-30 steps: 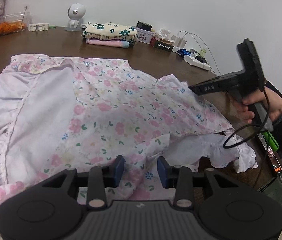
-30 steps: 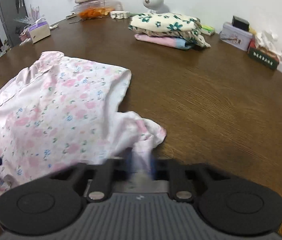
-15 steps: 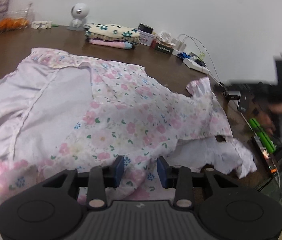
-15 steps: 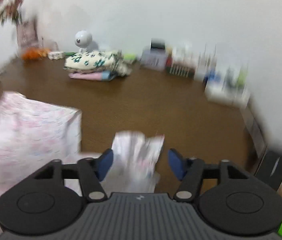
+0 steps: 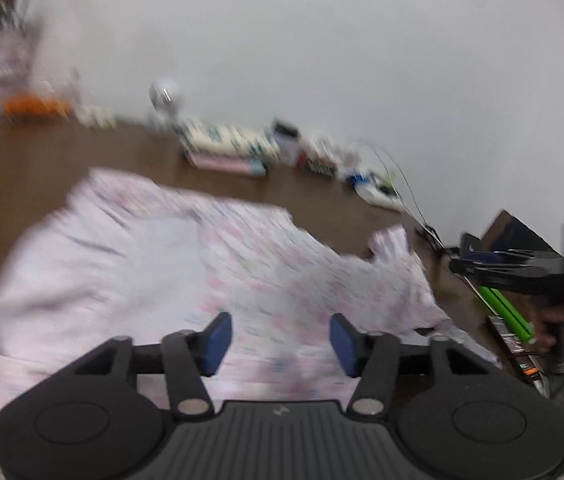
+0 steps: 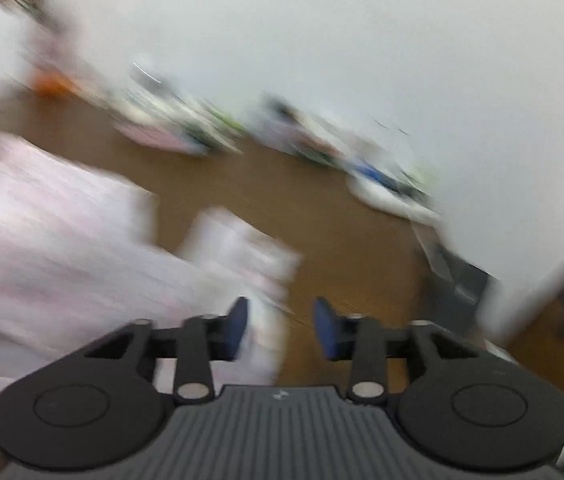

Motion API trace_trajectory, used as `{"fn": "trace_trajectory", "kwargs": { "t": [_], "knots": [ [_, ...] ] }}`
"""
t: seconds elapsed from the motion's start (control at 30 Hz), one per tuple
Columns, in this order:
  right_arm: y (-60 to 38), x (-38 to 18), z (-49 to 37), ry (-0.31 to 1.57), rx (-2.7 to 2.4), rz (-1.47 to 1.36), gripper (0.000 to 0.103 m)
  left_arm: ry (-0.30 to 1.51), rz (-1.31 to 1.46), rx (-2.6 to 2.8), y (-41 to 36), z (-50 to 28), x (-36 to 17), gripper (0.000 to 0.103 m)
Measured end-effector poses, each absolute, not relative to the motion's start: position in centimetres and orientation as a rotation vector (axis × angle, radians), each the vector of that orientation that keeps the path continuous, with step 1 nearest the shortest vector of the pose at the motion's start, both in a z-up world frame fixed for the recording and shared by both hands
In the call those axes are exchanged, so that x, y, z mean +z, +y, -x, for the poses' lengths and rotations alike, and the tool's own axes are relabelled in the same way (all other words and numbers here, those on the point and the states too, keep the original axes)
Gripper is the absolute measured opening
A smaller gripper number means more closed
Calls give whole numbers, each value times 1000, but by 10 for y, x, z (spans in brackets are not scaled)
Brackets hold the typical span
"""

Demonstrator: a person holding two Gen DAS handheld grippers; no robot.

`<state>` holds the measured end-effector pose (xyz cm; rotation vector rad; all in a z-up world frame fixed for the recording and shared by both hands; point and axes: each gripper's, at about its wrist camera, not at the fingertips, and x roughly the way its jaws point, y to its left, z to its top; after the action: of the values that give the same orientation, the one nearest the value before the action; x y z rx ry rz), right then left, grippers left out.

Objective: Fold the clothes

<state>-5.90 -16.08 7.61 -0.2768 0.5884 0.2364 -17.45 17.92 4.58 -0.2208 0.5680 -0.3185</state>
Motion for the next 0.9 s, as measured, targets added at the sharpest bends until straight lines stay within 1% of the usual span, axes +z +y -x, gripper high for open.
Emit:
{"fn": "trace_trajectory", "kwargs": {
  "t": [0.07, 0.1, 0.2, 0.3, 0.33, 0.37, 0.4, 0.43, 0.47, 0.5, 0.53, 0.6, 0.67, 0.7, 0.73, 0.77, 0.8, 0.83, 0.87, 0.9],
  "knots": [
    [-149, 86, 77, 579, 498, 198, 45, 558, 122, -329, 193, 184, 43, 64],
    [-145, 81, 81, 583, 528, 205, 50, 553, 73, -334, 200, 189, 42, 66],
    [-131, 64, 93, 593, 615, 225, 52, 561, -46, -363, 220, 199, 34, 66],
    [-118, 47, 104, 603, 703, 245, 53, 610, -8, -410, 237, 200, 21, 66],
    [-113, 42, 108, 606, 732, 252, 49, 614, 0, -418, 241, 198, 18, 66],
    [-109, 36, 112, 609, 761, 259, 42, 618, 9, -427, 244, 197, 15, 65],
    [-104, 31, 115, 612, 790, 265, 24, 622, 11, -433, 246, 196, 12, 57],
    [-100, 25, 119, 615, 820, 272, 12, 628, -3, -436, 247, 196, 11, 34],
    [-95, 20, 123, 618, 849, 279, 7, 634, -17, -440, 247, 195, 10, 17],
    [-91, 14, 127, 621, 878, 285, 1, 640, -31, -443, 248, 195, 8, 5],
    [-87, 9, 131, 623, 907, 292, 0, 638, -43, -447, 248, 196, 8, 5],
    [-103, 15, 139, 627, 851, 303, 0, 601, -54, -458, 248, 202, 12, 5],
    [-120, 20, 140, 635, 798, 284, 1, 597, -50, -449, 251, 208, 15, 5],
    [-128, 23, 141, 639, 771, 275, 6, 614, -35, -449, 253, 211, 16, 8],
    [-139, 28, 139, 628, 725, 245, 13, 626, -18, -453, 255, 214, 18, 14],
    [-150, 33, 137, 618, 679, 215, 22, 623, 6, -466, 257, 216, 24, 17],
    [-161, 38, 135, 607, 633, 186, 49, 620, 29, -478, 258, 218, 29, 20],
    [-172, 42, 132, 596, 588, 156, 58, 604, 50, -487, 259, 220, 36, 25],
    [-176, 42, 125, 597, 555, 156, 58, 559, 58, -480, 259, 219, 46, 30],
    [-170, 42, 121, 605, 562, 170, 58, 532, 53, -465, 255, 213, 55, 44]
  ]
}}
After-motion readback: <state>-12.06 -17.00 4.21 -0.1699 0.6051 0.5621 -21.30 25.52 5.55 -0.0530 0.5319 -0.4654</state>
